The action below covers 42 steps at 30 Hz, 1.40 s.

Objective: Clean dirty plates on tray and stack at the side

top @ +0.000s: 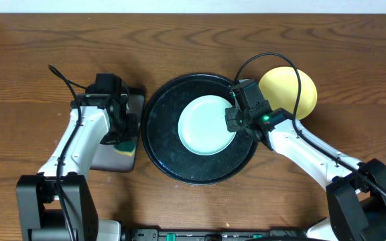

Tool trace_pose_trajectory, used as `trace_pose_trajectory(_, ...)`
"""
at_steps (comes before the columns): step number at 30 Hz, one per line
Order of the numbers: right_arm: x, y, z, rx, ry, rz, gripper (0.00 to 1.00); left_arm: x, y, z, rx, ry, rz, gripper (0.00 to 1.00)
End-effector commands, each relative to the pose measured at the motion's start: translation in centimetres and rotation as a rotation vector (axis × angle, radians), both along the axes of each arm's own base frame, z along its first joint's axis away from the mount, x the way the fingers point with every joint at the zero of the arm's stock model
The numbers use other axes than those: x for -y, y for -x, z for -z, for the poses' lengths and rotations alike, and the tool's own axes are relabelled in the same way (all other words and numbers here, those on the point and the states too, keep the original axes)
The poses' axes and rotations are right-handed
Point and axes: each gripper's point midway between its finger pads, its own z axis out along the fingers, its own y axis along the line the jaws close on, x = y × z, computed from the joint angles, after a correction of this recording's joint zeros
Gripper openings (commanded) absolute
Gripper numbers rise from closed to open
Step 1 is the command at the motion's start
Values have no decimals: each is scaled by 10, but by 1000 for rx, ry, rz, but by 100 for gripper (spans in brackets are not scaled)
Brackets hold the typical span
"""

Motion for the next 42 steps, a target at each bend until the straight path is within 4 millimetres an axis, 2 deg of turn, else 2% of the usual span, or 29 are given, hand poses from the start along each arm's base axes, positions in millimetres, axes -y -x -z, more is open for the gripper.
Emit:
trace_pose_trajectory(1, -1, -5, -9, 22, -9, -6, 2, 27, 2, 0, 4, 144, 115, 8)
trace_pose_trajectory(3, -1, -5, -9, 22, -9, -6, 2, 34, 1, -2, 14, 186, 138, 8)
trace_pose_trajectory(9, -1, -5, -9, 22, -9, -6, 2, 35, -4, -3, 32, 187, 140, 8)
trace_pose_trajectory(16, -1, -5, -9, 22, -10, -6, 1, 13, -11, -6, 69, 63, 109, 7)
trace_pose_trajectory(19, -2, -4, -9, 20, -12, -11, 1, 0, -17, -26, 143, 11, 30, 8)
trace_pose_trajectory(24, -7, 0, -8, 13, -9, -25, 1, -26, -24, -83, 350, -1, -165, 7)
trace_pose_trajectory(28, -14, 6, -7, -4, -29, -52, 1, -69, -13, -121, 484, -96, -389, 7)
trace_pose_trajectory(30, -19, 9, -7, -16, -43, -67, 6, -91, -2, -134, 526, -161, -490, 7)
trace_pose_trajectory(31, -20, 11, -6, -21, -45, -72, 7, -96, 2, -136, 536, -173, -515, 7)
trace_pose_trajectory(33, -20, 11, -7, -20, -45, -73, 1, -100, 7, -137, 544, -174, -543, 7)
trace_pose_trajectory(34, -20, 11, -7, -20, -45, -72, 1, -100, 8, -135, 540, -175, -543, 8)
trace_pose_trajectory(38, -20, 11, -7, -20, -45, -72, 1, -100, 6, -121, 521, -176, -542, 7)
trace_pose_trajectory(42, -19, 15, -3, -35, -42, -66, 1, -100, 5, -119, 515, -176, -542, 8)
